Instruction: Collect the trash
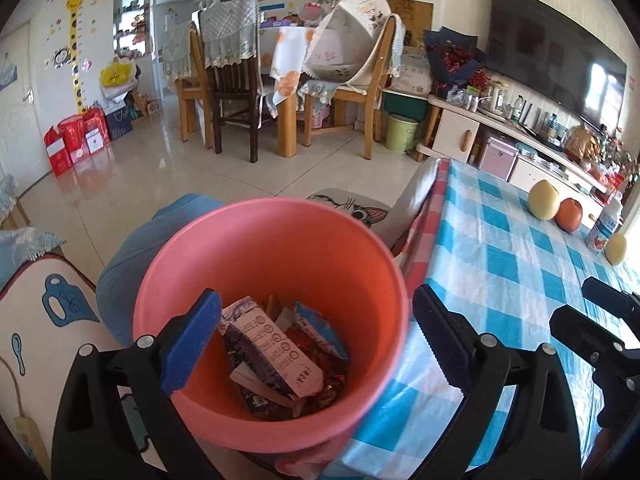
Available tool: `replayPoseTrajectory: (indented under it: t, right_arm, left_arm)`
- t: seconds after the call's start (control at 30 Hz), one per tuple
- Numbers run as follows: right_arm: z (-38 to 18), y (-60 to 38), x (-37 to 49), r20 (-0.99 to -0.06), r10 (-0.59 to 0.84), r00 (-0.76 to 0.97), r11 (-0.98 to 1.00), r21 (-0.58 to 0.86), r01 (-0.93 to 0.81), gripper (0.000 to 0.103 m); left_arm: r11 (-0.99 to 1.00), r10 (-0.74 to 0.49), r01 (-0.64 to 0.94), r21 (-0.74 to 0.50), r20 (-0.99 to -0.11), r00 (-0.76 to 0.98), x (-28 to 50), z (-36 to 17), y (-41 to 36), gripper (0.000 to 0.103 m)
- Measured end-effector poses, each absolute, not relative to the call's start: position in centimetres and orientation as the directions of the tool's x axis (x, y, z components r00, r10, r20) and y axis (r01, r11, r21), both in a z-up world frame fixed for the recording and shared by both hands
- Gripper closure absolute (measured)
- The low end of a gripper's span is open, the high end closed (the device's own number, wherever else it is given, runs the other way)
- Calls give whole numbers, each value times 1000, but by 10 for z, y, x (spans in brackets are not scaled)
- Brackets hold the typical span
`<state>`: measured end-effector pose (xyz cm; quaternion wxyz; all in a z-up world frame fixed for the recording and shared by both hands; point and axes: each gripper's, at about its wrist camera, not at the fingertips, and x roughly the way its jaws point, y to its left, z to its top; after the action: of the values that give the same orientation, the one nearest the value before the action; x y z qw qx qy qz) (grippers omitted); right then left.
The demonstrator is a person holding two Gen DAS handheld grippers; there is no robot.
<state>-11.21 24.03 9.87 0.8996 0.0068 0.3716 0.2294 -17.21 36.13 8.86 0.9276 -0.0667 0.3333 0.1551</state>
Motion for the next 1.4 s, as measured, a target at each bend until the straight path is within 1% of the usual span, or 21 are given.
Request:
replayPoseTrajectory:
  t: [0.1, 0.53, 0.77, 1.17, 1.4]
  right_arm:
    - [104, 220, -118, -662, 389, 641, 911, 173, -375, 9]
    - [140, 135, -153, -606, 296, 738, 955, 165, -248, 6]
    - [159, 92, -181, -572, 234, 786, 972, 155, -177, 6]
    - [183, 20, -240, -515, 111, 850, 991, 125, -54, 5]
    - [198, -9, -277, -467, 52, 883, 993, 118, 4, 5]
  left_arm:
    - [951, 246, -309, 5, -616, 748, -174, 98, 340, 4]
    - [977, 204, -203, 61, -536, 819, -189, 143, 255, 4]
    - [989, 149, -135, 64, -499, 854, -204, 164, 211, 4]
    - [993, 47, 6, 119, -436, 899, -234, 189, 122, 4]
    - [989, -6, 64, 135, -388, 922, -258, 203, 87, 4]
